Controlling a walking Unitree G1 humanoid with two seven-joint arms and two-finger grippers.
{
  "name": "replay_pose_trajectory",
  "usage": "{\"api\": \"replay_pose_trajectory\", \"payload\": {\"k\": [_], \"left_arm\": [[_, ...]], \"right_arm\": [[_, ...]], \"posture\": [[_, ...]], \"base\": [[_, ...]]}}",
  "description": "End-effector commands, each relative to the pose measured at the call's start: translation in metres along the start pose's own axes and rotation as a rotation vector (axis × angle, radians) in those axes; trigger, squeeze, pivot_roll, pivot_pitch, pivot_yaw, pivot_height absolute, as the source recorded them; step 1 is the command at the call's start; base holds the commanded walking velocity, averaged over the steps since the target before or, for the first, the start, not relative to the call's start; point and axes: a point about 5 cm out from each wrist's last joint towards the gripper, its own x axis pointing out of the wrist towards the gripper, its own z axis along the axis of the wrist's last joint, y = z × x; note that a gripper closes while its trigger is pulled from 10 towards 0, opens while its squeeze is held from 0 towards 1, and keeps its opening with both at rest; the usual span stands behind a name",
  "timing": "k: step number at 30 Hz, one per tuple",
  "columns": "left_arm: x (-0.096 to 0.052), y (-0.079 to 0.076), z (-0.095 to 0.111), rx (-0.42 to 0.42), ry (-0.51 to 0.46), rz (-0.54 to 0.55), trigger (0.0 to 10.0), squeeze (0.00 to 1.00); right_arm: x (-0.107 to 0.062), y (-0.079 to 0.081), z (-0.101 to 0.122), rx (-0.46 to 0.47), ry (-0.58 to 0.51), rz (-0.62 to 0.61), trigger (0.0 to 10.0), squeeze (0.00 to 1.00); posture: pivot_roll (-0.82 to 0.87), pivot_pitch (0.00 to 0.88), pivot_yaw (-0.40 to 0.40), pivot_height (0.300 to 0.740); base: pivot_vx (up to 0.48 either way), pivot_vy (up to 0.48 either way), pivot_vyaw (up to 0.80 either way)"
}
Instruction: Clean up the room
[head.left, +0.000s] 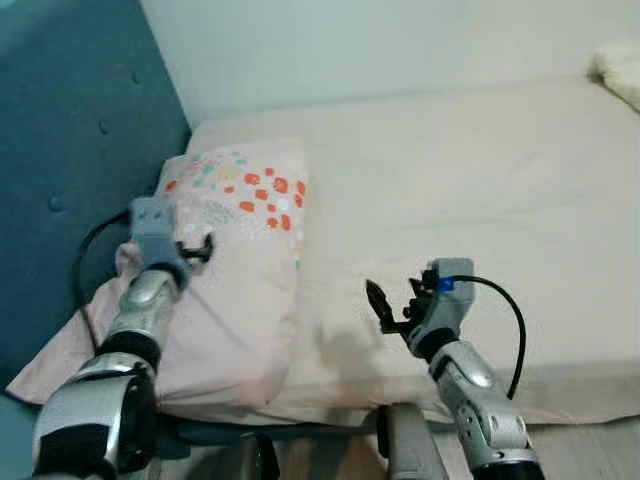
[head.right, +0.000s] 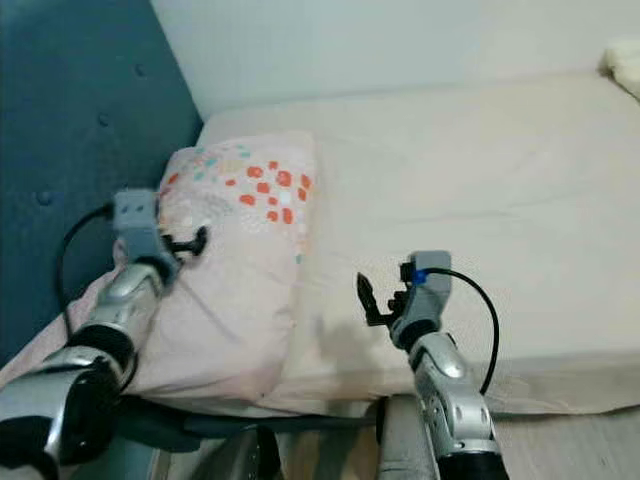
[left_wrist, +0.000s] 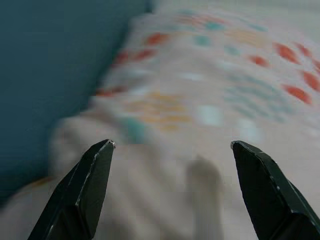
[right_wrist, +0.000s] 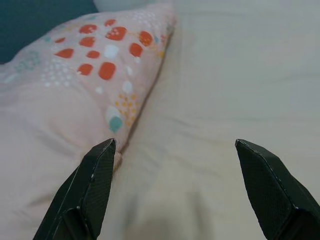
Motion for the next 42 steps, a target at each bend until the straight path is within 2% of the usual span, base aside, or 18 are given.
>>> {"api": "replay_pose_trajectory", "payload": {"k": [1,2,3,4,6,8,11,14,16,18,21,26,30,32,33,37,39,42], "left_arm": [[-0.008,0.025,-0.012,-0.045,0.034,0.103,10.0,0.00],[-0.013,0.039,-0.016,-0.068,0.027,0.168,10.0,0.00],[-0.013,0.039,-0.016,-0.068,0.027,0.168,10.0,0.00],[-0.018,0.052,-0.018,-0.078,0.010,0.229,10.0,0.00],[-0.018,0.052,-0.018,-0.078,0.010,0.229,10.0,0.00],[-0.027,0.068,-0.024,-0.083,-0.004,0.277,10.0,0.00],[-0.033,0.072,-0.034,-0.090,0.020,0.293,10.0,0.00],[-0.068,0.076,-0.091,-0.126,0.171,0.358,10.0,0.00],[-0.068,0.076,-0.091,-0.126,0.171,0.358,10.0,0.00],[-0.084,0.078,-0.112,-0.107,0.240,0.378,10.0,0.00],[-0.092,0.081,-0.123,-0.081,0.296,0.385,10.0,0.00],[-0.093,0.084,-0.126,-0.076,0.343,0.411,10.0,0.00],[-0.079,0.068,-0.117,-0.113,0.316,0.361,10.0,0.00],[-0.067,0.053,-0.108,-0.180,0.278,0.305,10.0,0.00],[-0.067,0.053,-0.108,-0.180,0.278,0.305,10.0,0.00],[-0.054,0.034,-0.097,-0.334,0.238,0.213,10.0,0.00],[-0.054,0.035,-0.097,-0.322,0.238,0.210,10.0,0.00],[-0.065,0.054,-0.105,-0.287,0.267,0.275,10.0,0.00]], "right_arm": [[0.004,0.003,0.002,-0.018,-0.013,0.026,10.0,0.00],[0.007,0.004,0.004,-0.029,-0.019,0.034,10.0,0.00],[0.007,0.004,0.004,-0.029,-0.019,0.034,10.0,0.00],[0.010,0.005,0.006,-0.045,-0.023,0.047,10.0,0.00],[0.010,0.005,0.006,-0.045,-0.023,0.047,10.0,0.00],[0.017,0.008,0.008,-0.072,-0.022,0.074,10.0,0.00],[0.019,0.010,0.008,-0.087,-0.020,0.086,10.0,0.00],[0.021,0.009,0.012,-0.106,-0.031,0.092,10.0,0.00],[0.021,0.009,0.012,-0.106,-0.031,0.092,10.0,0.00],[0.020,0.007,0.013,-0.105,-0.036,0.085,10.0,0.00],[0.019,0.005,0.012,-0.110,-0.032,0.084,10.0,0.00],[0.020,0.004,0.014,-0.126,-0.035,0.091,10.0,0.00],[0.021,0.003,0.015,-0.133,-0.036,0.093,10.0,0.00],[0.022,0.003,0.015,-0.138,-0.036,0.097,10.0,0.00],[0.022,0.003,0.015,-0.138,-0.036,0.097,10.0,0.00],[0.025,0.003,0.017,-0.152,-0.038,0.102,10.0,0.00],[0.025,0.003,0.018,-0.153,-0.039,0.102,10.0,0.00],[0.024,-0.001,0.019,-0.156,-0.040,0.095,10.0,0.00]], "posture": [[-0.12,0.077,0.074,0.620],[-0.12,0.068,0.067,0.620],[-0.12,0.068,0.067,0.620],[-0.10,0.062,0.058,0.620],[-0.10,0.062,0.058,0.620],[-0.09,0.049,0.041,0.620],[-0.09,0.045,0.044,0.620],[-0.10,0.042,0.050,0.620],[-0.10,0.042,0.050,0.620],[-0.10,0.039,0.042,0.620],[-0.11,0.039,0.035,0.620],[-0.13,0.035,0.038,0.620],[-0.14,0.029,0.026,0.620],[-0.14,0.025,0.024,0.620],[-0.14,0.025,0.024,0.620],[-0.15,0.015,0.030,0.620],[-0.15,0.014,0.031,0.620],[-0.14,0.007,0.031,0.620]], "base": [[0.000,0.000,0.00],[0.000,0.000,0.00],[0.000,0.000,0.00],[0.000,0.000,0.00],[0.000,0.000,0.00],[0.000,0.000,0.00],[0.000,0.000,0.00],[0.000,0.000,0.00],[0.000,0.000,0.00],[0.000,0.000,0.00],[0.000,0.000,0.00],[0.000,0.000,0.00],[0.000,0.000,0.00],[0.000,0.000,0.00],[0.000,0.000,0.00],[0.000,0.000,0.00],[0.000,0.000,0.00],[0.000,0.000,0.00]]}}
